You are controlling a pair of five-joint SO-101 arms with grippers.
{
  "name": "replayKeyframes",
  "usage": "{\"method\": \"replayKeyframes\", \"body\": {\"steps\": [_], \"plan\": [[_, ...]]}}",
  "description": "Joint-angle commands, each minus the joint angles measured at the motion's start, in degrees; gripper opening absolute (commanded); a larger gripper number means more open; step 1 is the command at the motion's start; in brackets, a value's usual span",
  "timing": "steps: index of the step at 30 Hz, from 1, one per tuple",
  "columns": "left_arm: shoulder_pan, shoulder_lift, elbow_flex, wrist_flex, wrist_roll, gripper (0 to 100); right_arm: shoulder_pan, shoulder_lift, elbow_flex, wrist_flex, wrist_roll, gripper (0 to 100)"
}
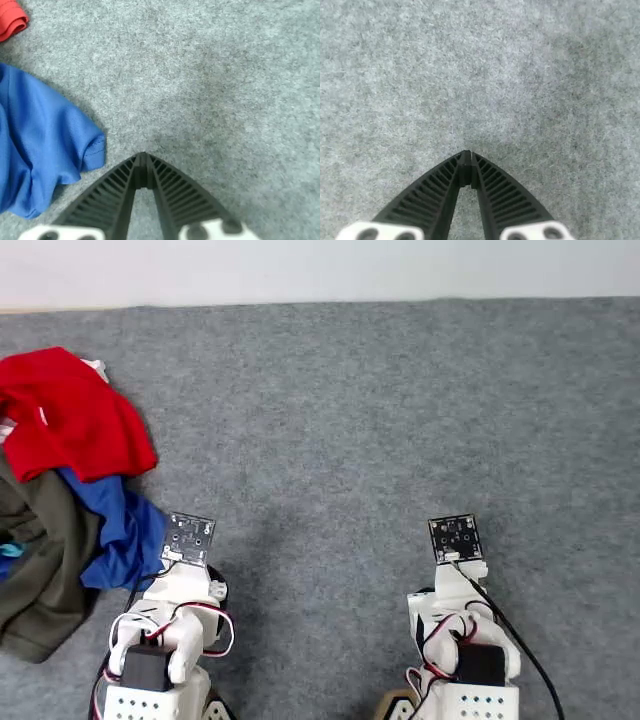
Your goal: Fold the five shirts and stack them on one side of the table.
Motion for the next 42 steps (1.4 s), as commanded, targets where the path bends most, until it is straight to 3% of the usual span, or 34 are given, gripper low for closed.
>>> {"method": "replayKeyframes", "body": {"steps": [1,35,38,42], "plan": [[-0.26,-0.62,-0.31,0.09,0.09,0,-0.13,-0.84,0.79,0.13,0.44,0.9],[0.35,-0.62,-0.31,-0.09,0.35,0,-0.13,-0.84,0.79,0.13,0.44,0.9],[1.67,-0.62,-0.31,-1.85,0.18,0,-0.13,-0.84,0.79,0.13,0.44,0.9],[-1.76,-0.62,-0.75,-6.42,0.35,0,-0.13,-0.84,0.79,0.13,0.44,0.9]]}}
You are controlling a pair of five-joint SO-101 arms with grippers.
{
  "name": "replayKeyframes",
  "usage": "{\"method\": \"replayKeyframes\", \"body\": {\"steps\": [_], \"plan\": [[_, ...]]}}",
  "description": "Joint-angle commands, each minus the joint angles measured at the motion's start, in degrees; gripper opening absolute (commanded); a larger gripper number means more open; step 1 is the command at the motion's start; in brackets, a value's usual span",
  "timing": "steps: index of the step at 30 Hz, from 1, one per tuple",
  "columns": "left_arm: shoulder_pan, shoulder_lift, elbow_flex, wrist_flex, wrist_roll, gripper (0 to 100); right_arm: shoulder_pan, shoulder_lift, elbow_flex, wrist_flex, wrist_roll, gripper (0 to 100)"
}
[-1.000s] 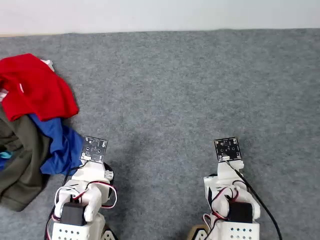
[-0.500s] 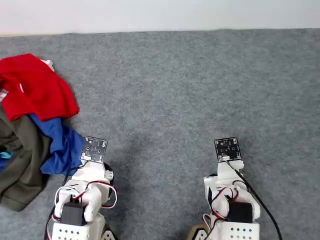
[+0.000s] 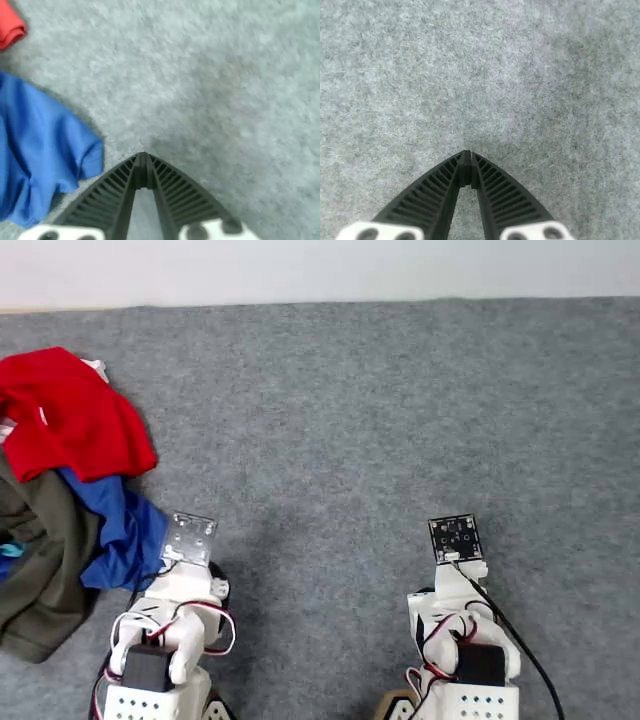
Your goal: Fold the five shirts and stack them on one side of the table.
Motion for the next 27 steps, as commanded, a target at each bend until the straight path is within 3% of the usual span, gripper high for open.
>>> {"method": "replayKeyframes", "body": {"steps": [1,12,17,22,27], "plan": [[-3.16,-0.62,-1.10,-4.48,0.35,0,-0.13,-0.84,0.79,0.13,0.44,0.9],[-5.71,-0.18,-15.25,-1.76,0.18,0,-0.13,-0.84,0.79,0.13,0.44,0.9],[-5.63,0.88,-22.55,3.25,0.00,1,-0.13,-0.84,0.79,0.13,0.44,0.9],[-6.07,12.84,-33.01,5.45,-1.23,1,-0.13,-0.84,0.79,0.13,0.44,0.9],[-6.07,34.64,-51.82,11.34,-1.14,1,-0.13,-0.84,0.79,0.13,0.44,0.9]]}}
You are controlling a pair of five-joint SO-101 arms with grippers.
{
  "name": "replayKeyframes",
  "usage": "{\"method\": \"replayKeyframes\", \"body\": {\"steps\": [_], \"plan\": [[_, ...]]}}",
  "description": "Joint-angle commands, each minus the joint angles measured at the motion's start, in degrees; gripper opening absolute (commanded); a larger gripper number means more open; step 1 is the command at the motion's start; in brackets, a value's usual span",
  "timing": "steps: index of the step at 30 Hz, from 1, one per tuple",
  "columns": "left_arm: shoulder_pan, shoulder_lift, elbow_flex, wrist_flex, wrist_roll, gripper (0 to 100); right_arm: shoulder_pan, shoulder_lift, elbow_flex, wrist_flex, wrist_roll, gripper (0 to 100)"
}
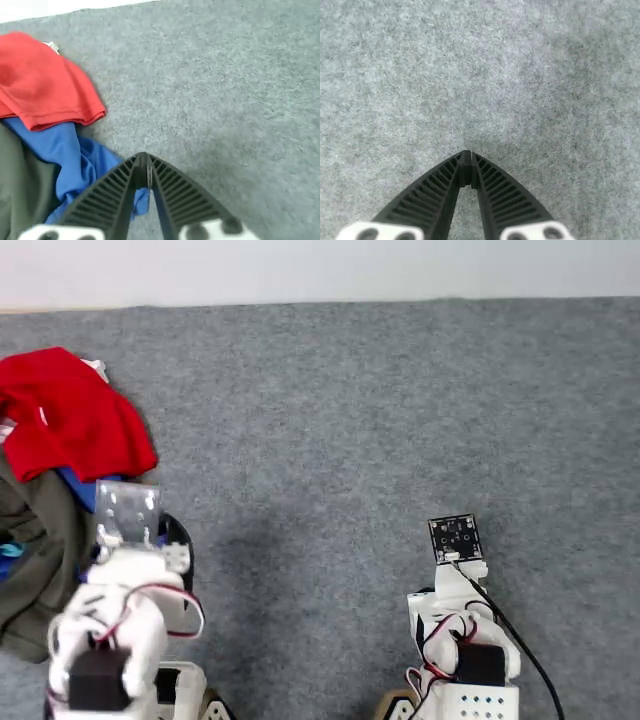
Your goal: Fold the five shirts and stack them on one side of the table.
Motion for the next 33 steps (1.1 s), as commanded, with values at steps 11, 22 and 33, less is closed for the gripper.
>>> {"method": "replayKeyframes", "body": {"steps": [11,22,33], "plan": [[-8.26,48.26,-49.45,23.03,-1.05,0,-0.40,-0.84,0.79,0.13,0.35,0.9],[-21.63,53.71,-54.20,22.77,-11.43,0,-0.57,-0.84,0.79,0.13,0.35,0.9],[-26.55,54.07,-54.29,22.68,-15.56,1,9.36,-0.92,-5.71,-5.32,0.97,0.9]]}}
